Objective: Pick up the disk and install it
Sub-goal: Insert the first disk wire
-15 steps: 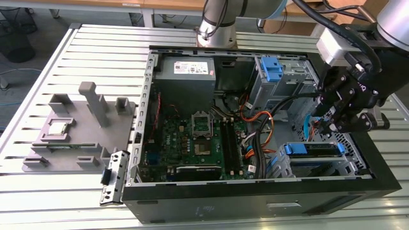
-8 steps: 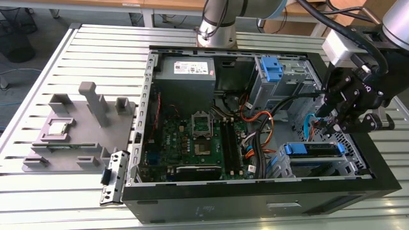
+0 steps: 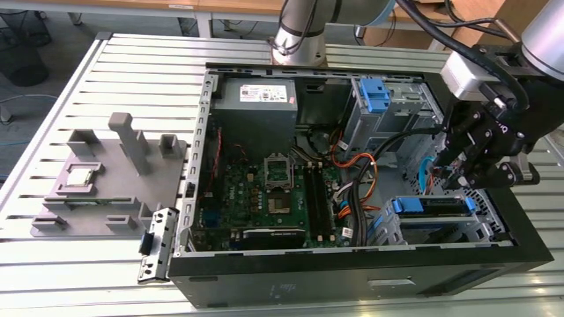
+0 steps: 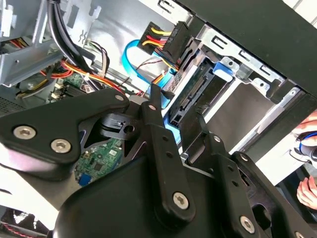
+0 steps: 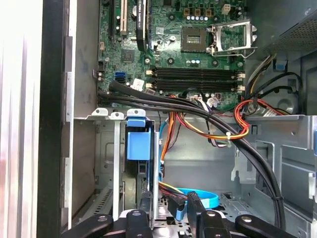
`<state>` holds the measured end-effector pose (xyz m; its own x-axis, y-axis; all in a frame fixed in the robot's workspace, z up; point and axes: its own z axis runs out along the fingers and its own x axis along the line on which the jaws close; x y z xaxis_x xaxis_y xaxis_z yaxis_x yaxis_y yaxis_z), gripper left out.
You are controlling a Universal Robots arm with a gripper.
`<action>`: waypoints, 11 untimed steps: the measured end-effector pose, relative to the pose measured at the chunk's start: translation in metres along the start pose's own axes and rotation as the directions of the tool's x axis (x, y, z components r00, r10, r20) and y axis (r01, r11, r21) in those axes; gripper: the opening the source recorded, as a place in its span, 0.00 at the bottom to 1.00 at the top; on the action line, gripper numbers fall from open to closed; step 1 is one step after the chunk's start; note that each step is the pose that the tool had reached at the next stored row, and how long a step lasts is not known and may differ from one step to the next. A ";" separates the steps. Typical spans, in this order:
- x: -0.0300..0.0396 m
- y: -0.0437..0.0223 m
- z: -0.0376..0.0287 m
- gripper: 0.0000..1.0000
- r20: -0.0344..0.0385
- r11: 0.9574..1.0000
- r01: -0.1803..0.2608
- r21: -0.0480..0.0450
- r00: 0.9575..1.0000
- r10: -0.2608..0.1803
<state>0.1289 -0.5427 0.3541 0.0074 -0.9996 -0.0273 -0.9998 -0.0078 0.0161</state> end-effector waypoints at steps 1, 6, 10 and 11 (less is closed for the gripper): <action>0.0000 0.0000 0.0006 0.42 -0.005 1.000 0.000 0.000 1.000 0.000; 0.0000 0.0000 0.0023 0.42 -0.030 1.000 -0.001 0.000 1.000 0.001; -0.0005 -0.0004 0.0032 0.42 -0.048 1.000 -0.001 0.000 0.999 0.001; -0.0006 -0.0004 0.0036 0.42 -0.056 1.000 -0.002 -0.001 0.998 0.002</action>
<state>0.1293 -0.5420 0.3505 0.0064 -0.9996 0.0288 -0.9998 -0.0059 0.0167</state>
